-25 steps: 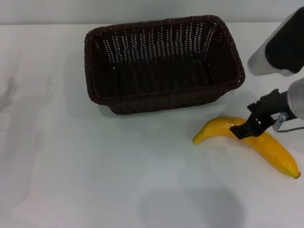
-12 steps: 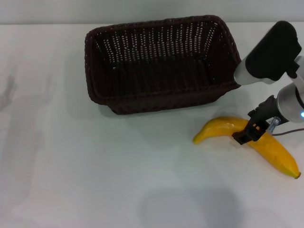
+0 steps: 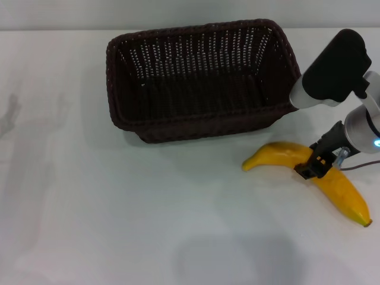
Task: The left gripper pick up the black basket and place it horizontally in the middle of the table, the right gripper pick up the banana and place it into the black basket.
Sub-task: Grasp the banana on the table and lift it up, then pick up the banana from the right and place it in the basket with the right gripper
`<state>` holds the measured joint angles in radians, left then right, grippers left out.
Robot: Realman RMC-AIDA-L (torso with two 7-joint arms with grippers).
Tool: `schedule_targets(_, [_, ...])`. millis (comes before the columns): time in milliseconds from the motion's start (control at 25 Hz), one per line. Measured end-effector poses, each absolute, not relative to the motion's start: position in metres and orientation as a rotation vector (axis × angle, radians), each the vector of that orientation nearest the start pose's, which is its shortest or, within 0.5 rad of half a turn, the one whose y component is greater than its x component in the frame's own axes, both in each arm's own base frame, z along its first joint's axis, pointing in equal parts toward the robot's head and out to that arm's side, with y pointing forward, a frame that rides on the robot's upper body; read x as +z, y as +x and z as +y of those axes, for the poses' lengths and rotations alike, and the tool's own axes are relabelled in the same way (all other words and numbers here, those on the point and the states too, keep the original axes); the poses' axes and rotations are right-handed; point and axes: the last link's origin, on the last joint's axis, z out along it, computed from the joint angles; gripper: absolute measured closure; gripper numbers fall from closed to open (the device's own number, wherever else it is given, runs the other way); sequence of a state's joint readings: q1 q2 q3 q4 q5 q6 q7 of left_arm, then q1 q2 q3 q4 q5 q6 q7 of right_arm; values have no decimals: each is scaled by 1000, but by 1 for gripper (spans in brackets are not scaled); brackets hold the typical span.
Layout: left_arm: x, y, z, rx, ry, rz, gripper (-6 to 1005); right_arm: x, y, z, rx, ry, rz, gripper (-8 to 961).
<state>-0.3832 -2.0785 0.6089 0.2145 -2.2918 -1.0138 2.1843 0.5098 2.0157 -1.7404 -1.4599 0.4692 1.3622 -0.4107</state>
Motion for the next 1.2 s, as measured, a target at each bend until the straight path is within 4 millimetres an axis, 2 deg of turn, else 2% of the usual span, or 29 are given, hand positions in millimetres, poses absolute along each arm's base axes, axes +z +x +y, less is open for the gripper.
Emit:
schedule_targets(120, [43,-390,325,-960,-1306,-1085,131,-22,182,342,-598,-2497,699,467])
schedule_targets(240, [43,-390,325,-961,-1307,-1086,131,-7,186,347,-568,-2452,729,463])
schedule_targets(360, [43,-390,324,-962,-1306,-1088,131,19,194,352,-547,-2368,740,459])
schedule_targets(400, [43,-390,324,-962,-1306,-1088,131,36,198,355,-533,-2311,743,458])
schedule_targets(560, [42,-391,322,-966,-1305,-1089,131,86,208,365,-505,-2143,736,453])
schedule_targets(640, [42,-391,321,-968,-1306,-1090,131,107,205,370,-464,-2076,705,450])
schedule_targets(720, [42,-391,321,-969,-1306,-1090,131,114,195,375,-383,-2064,669,448])
schedule_targets(840, [41,-391,321,-970,-1306,-1094,131,109,167,385,-192,-2104,592,444])
schedule_targets(960, [36,-390,320,-976,-1308,-1109,131,90,136,392,-34,-2174,491,440])
schedule_targets(1200, [35,-388,320,-982,-1318,-1107,130,48,81,397,169,-2288,192,433])
